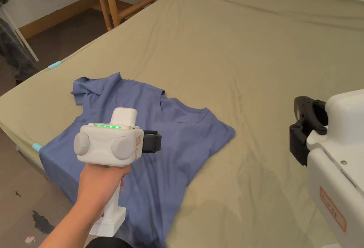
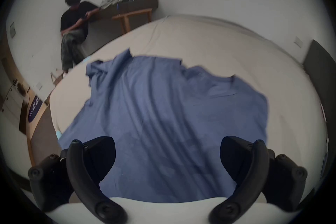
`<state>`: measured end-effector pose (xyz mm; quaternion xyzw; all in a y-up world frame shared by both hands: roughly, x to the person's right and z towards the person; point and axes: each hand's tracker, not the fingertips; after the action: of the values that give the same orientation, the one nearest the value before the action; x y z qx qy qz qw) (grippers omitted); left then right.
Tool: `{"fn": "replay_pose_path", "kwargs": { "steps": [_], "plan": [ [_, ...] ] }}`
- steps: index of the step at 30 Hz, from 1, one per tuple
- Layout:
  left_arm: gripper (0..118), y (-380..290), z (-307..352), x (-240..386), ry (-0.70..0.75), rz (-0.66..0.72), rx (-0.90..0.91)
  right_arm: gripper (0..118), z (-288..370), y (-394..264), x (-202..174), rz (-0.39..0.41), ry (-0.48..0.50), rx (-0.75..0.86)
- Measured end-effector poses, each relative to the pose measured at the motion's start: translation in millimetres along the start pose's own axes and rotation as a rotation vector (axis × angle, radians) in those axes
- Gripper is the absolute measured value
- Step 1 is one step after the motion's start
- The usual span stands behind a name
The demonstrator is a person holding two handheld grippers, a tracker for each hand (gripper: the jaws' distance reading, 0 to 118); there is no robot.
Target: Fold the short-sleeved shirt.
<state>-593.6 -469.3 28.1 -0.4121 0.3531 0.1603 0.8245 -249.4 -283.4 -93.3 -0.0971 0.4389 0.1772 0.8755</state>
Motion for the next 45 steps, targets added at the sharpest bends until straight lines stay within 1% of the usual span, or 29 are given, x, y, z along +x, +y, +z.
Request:
{"fn": "replay_pose_path", "kwargs": {
  "steps": [2, 4, 5, 6, 7, 8, 9, 10, 11, 12, 13, 14, 16, 17, 18, 20, 22, 24, 25, 28, 32, 37, 42, 45],
  "plan": [
    [116, 0.7, -26.2, -11.8, 0.021, 0.017, -0.077, 2, -5.7, -3.4, 2.0, -0.018, 0.008, -0.021],
    [116, -3.9, -51.2, -17.0, 0.059, -0.005, -0.163, 2, -10.0, -6.1, 3.2, -0.033, 0.009, -0.035],
    [116, -1.4, -37.5, 0.1, 0.077, -0.02, -0.186, 2, -11.2, -7.1, 3.4, -0.032, 0.009, -0.039],
    [116, -4.2, -39.8, 1.5, 0.049, -0.027, -0.191, 1, -12.2, -8.4, 3.4, -0.029, 0.007, -0.043],
    [116, -3.9, -34.0, -2.8, -0.029, 0.02, -0.141, 2, -12.8, -9.4, 3.7, -0.025, 0.007, -0.047],
    [114, -1.3, -42.9, -10.7, -0.042, 0.032, -0.187, 1, -13.5, -9.8, 4.6, -0.023, 0.014, -0.055],
    [109, 1.6, -55.4, -20.4, -0.044, 0.029, -0.189, 2, -14.4, -9.4, 5.5, -0.027, 0.033, -0.068],
    [95, 2.4, -52.9, -22.5, -0.074, 0.003, -0.152, 2, -15.7, -9.4, 6.2, -0.041, 0.075, -0.083],
    [70, 2.8, -47.7, -21.2, -0.086, -0.042, -0.11, 2, -16.3, -8.8, 7.2, -0.066, 0.092, -0.08],
    [25, 3.4, -40.9, -18.9, -0.057, -0.064, -0.057, 1, -16.4, -8.5, 6.5, -0.074, 0.089, -0.078],
    [0, -2.6, -24.9, 1.6, 0.05, -0.133, 0.011, 2, -16.6, -8.0, 5.8, -0.081, 0.094, -0.078],
    [0, -7.5, -24.2, 5.1, 0.042, -0.162, 0.034, 2, -16.6, -7.3, 4.9, -0.084, 0.099, -0.077],
    [0, -19.2, -43.6, 12.3, 0.019, -0.172, -0.063, 2, -15.3, -6.4, 3.0, -0.083, 0.105, -0.072],
    [0, -14.9, -51.7, 2.9, 0.008, -0.149, -0.057, 2, -14.2, -5.6, 1.9, -0.076, 0.107, -0.071],
    [0, -16.9, -51.3, -1.4, -0.029, -0.128, 0.009, 2, -12.8, -5.0, 1.4, -0.07, 0.108, -0.07],
    [0, -17.7, -48.5, -9.3, -0.076, -0.076, -0.006, 2, -7.7, -5.0, 1.8, -0.059, 0.11, -0.065],
    [0, -14.4, -52.0, -29.7, -0.143, 0.026, 0.014, 2, -2.3, -5.0, 4.5, -0.051, 0.111, -0.058],
    [0, -20.3, -43.0, -37.9, -0.182, 0.081, 0.105, 2, 1.6, -4.2, 8.9, -0.057, 0.106, -0.056],
    [0, -22.6, -15.3, -25.2, -0.188, 0.092, 0.147, 2, 3.4, -3.4, 11.3, -0.063, 0.101, -0.054],
    [0, -23.6, 14.8, -20.3, -0.239, 0.117, 0.266, 2, 9.9, -0.7, 17.4, -0.068, 0.077, -0.045],
    [0, -11.7, 65.5, -9.8, -0.224, 0.115, 0.352, 2, 22.3, 5.1, 24.1, -0.071, 0.056, -0.025],
    [0, 16.5, 139.0, -9.1, -0.252, 0.114, 0.557, 2, 45.9, 11.6, 32.1, -0.077, 0.023, 0.016],
    [0, 53.6, 237.0, 15.2, -0.305, 0.009, 0.769, 2, 74.4, 17.2, 48.4, -0.099, -0.027, 0.063],
    [0, 70.7, 294.0, 42.3, -0.266, -0.123, 0.897, 1, 92.0, 18.1, 61.7, -0.11, -0.071, 0.088]
  ]
}}
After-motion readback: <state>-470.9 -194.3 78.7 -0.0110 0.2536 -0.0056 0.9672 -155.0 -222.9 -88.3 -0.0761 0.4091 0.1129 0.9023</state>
